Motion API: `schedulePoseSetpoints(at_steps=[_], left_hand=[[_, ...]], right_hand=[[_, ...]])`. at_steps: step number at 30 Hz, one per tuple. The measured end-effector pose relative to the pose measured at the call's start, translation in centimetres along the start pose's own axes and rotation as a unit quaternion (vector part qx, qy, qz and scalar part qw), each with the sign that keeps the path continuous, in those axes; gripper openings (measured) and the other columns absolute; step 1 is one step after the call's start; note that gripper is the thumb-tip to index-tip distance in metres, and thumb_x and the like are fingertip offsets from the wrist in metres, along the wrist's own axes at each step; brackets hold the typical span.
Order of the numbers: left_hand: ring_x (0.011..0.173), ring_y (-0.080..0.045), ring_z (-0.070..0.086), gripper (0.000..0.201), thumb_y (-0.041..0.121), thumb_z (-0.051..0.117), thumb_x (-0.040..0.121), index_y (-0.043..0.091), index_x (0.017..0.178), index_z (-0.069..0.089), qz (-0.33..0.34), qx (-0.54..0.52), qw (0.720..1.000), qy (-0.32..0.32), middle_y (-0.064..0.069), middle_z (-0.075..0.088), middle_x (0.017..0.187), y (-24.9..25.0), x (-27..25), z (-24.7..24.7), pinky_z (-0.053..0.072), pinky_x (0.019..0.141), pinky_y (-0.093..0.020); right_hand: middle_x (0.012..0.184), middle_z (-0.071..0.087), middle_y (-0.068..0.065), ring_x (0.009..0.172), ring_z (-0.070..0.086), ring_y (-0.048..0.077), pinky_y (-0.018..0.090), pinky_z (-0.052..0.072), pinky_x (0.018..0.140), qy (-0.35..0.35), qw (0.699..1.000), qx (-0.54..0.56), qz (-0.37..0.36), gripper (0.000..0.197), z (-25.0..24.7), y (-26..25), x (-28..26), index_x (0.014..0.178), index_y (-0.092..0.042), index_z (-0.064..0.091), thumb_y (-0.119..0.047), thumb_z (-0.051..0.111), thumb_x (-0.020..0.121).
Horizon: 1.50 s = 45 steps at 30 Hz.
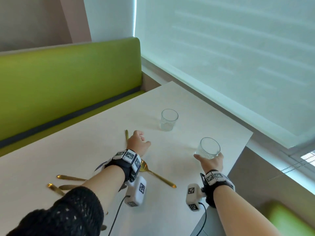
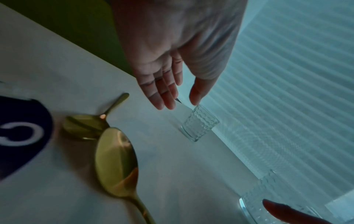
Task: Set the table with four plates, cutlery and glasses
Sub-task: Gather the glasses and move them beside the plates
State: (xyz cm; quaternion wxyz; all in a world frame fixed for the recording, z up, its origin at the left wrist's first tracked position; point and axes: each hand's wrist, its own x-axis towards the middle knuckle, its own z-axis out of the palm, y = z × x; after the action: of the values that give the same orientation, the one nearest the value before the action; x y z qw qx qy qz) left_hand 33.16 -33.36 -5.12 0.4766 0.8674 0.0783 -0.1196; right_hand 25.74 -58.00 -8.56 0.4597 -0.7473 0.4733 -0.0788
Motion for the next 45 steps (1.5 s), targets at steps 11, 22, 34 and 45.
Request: schedulePoseSetpoints(at_steps=[11,22,34,45], left_hand=[[0.129,-0.025,0.045,0.085,0.035,0.078,0.072,0.006,0.138,0.033,0.011,0.0,0.999,-0.033,-0.011,0.044,0.14,2.1,7.5,5.3,0.037,0.105,-0.029],[0.142,-0.023,0.03,0.114,0.032,0.084,0.065,0.009,0.15,0.012,0.029,-0.049,0.997,-0.054,-0.009,0.03,0.154,3.9,12.5,9.3,0.026,0.114,-0.029],[0.129,-0.028,0.039,0.081,0.033,0.081,0.065,0.017,0.134,0.042,0.053,-0.001,0.997,-0.055,-0.011,0.045,0.133,3.3,11.9,10.0,0.034,0.105,-0.031],[0.126,-0.028,0.041,0.075,0.03,0.082,0.064,0.02,0.13,0.046,0.077,-0.024,0.996,-0.025,-0.011,0.047,0.129,-0.3,5.3,2.0,0.033,0.105,-0.033]], right_hand=[[0.13,0.056,0.007,0.119,0.054,0.029,0.036,0.041,0.101,0.045,0.999,0.007,-0.026,0.083,1.6,0.2,2.3,0.133,-0.015,0.039,-0.026,0.084,0.064],[0.109,0.057,-0.002,0.102,0.054,0.018,0.026,0.043,0.09,-0.006,0.997,0.017,-0.078,0.074,4.0,-1.5,2.3,0.123,-0.019,0.045,-0.024,0.086,0.061],[0.106,0.056,-0.004,0.095,0.053,0.015,0.023,0.041,0.082,-0.015,0.997,0.016,-0.07,0.069,5.0,-2.2,0.8,0.119,-0.019,0.047,-0.024,0.085,0.061],[0.116,0.059,0.003,0.095,0.048,0.014,0.022,0.039,0.084,-0.016,0.996,0.034,-0.086,0.071,5.4,-4.1,-5.3,0.123,-0.017,0.046,-0.027,0.083,0.063]])
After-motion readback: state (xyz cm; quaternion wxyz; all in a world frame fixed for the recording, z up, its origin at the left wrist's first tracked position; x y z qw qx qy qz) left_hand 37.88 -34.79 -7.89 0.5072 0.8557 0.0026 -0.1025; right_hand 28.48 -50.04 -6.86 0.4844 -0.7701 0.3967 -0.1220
